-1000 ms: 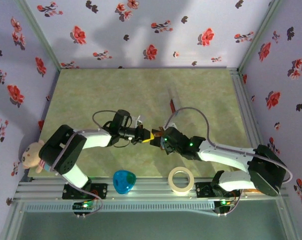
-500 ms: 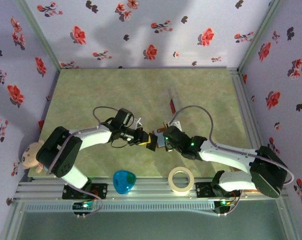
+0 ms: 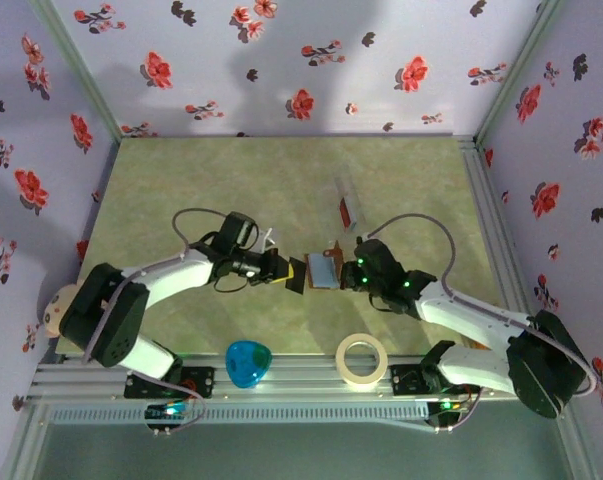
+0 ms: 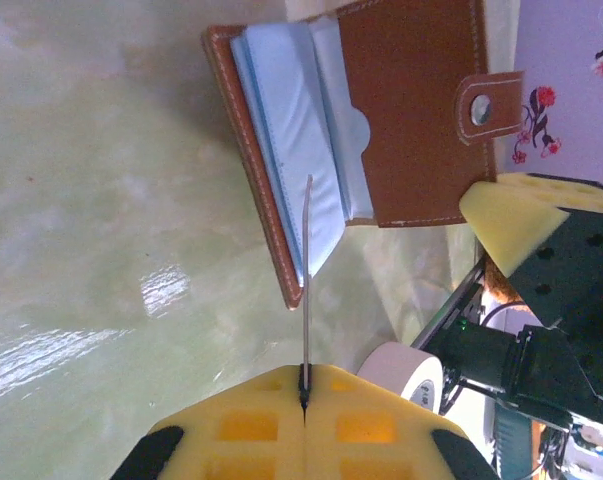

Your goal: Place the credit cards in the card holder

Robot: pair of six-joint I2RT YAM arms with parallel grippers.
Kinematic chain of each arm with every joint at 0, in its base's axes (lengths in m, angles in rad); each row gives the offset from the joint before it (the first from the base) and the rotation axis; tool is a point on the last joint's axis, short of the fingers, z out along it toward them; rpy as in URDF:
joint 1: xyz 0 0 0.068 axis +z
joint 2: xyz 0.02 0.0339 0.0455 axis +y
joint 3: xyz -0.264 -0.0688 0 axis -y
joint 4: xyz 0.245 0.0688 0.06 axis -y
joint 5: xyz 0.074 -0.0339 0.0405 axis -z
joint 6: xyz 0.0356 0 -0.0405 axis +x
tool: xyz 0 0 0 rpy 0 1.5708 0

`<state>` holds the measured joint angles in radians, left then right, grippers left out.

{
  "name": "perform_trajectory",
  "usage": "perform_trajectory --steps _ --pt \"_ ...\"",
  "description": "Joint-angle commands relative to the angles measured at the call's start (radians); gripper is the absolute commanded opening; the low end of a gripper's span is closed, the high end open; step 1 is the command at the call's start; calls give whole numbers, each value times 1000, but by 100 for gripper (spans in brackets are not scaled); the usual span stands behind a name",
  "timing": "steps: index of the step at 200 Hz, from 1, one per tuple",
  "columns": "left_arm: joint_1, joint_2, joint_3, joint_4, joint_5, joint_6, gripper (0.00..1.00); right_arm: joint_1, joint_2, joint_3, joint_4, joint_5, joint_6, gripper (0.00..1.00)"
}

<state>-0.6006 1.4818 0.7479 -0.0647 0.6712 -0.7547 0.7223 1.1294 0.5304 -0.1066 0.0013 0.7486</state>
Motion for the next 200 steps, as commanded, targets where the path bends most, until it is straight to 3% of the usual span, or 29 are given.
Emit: perform_trajectory --steps 1,33,67,96,145,200 --pt "12 -55 -20 -73 -47 23 0 -44 -18 -41 82 -161 100 0" --pt "11 -22 -12 -93 -51 27 0 -54 2 -80 162 -216 147 0" --pt "12 -35 -15 -33 -23 -3 0 -54 -8 -76 128 -181 124 0" --pt "18 -73 9 -96 -63 3 0 -47 -24 -61 84 -145 98 0" --pt "7 38 21 -79 -84 -42 0 -18 0 -64 101 -108 118 0" --pt "4 48 6 -67 -123 -79 0 -8 32 -89 157 -113 174 0"
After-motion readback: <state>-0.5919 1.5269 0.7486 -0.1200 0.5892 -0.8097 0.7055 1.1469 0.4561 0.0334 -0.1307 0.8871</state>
